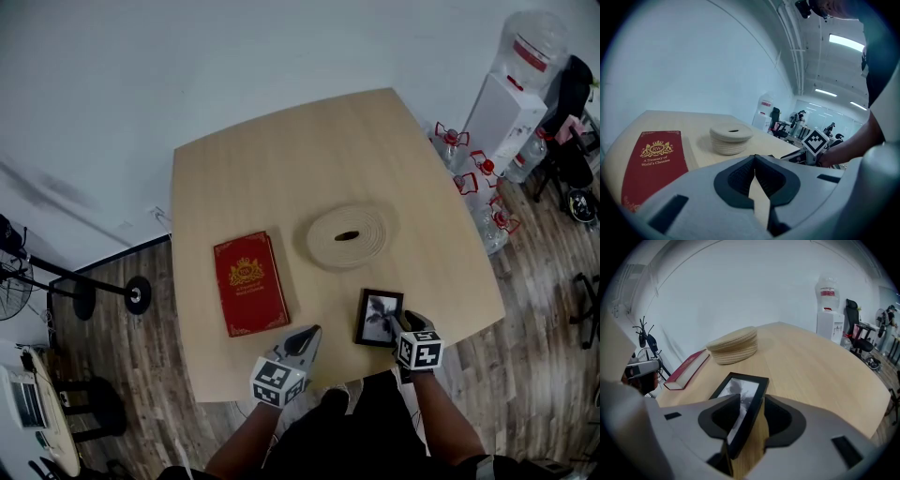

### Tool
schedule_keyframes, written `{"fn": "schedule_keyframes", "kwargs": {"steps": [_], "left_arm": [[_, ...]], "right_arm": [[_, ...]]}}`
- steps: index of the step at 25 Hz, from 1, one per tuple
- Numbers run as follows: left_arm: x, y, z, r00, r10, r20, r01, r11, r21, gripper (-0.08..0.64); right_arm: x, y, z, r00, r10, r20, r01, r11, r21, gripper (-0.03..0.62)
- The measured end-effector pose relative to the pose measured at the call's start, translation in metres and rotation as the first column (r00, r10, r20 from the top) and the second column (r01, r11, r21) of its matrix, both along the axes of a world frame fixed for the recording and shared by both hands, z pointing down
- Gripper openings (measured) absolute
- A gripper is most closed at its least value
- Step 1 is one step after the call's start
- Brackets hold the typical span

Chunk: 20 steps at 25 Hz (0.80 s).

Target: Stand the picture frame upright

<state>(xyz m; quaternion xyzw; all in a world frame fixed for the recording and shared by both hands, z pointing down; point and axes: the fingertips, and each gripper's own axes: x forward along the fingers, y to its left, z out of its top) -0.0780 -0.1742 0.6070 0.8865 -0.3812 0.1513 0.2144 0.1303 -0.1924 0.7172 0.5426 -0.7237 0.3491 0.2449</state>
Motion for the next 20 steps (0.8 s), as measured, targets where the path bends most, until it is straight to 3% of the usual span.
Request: {"fn": "schedule_keyframes", "kwargs": {"steps": [5, 20], "left_arm": [[0.002, -0.009, -0.007, 0.999, -0.033, -0.039, 0.033, 0.999, 0.001, 0.003], [0.002, -0.001, 0.002, 0.999, -0.043, -0.026, 0.043, 0.999, -0.013, 0.003]], "right_arm": [[0.001, -0.001, 0.012, 1.000, 0.004, -0.006, -0.004, 0.999, -0.032, 0.140], [-0.004, 0.000, 0.019, 1.000, -0.026, 0.006, 0.026, 0.998, -0.063, 0.131]]}}
